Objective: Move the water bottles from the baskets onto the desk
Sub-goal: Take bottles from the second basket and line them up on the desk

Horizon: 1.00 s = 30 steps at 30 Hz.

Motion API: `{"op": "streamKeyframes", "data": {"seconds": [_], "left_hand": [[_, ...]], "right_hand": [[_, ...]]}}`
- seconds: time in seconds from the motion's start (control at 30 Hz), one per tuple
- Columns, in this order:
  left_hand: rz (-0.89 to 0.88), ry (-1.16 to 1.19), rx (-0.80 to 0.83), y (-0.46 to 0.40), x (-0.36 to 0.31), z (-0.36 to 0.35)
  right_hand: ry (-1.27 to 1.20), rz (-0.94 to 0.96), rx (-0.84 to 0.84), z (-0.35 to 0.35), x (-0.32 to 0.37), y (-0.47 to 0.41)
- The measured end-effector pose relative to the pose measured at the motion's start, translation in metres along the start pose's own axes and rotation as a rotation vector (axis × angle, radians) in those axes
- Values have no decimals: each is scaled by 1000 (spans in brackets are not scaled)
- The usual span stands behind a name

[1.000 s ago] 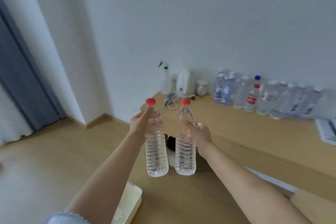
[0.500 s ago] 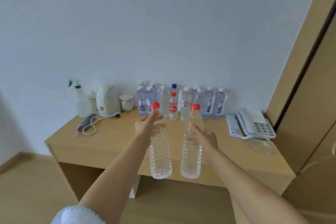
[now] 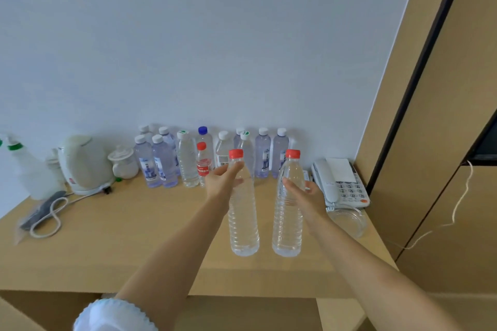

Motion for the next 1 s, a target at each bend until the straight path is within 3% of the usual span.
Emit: {"op": "streamKeyframes", "data": {"seconds": [0.27,0.6,0.77,1.0], "left_hand": [[-68,-128,73,-81,2,-59],[-192,-464,69,-159,9,-106],[-160,-469,16,-174,22,-125],[-124,-453,-94,-187,30,-139]], "right_hand": [[113,5,-105,-2,-3,-86],[281,72,-75,-8,6,-167],[376,95,-35,-14,1,-193],[314,60,-8,-15,-7,-231]]}}
Point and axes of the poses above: each hand's wrist, its own y-axis away from the middle knuckle, its own z-axis out of the back of the hand, x = y × z, the point moved 7 cm from there along -y, towards the middle knuckle, and after that the axes turned 2 degrees about -y, right-handed, at the moved point
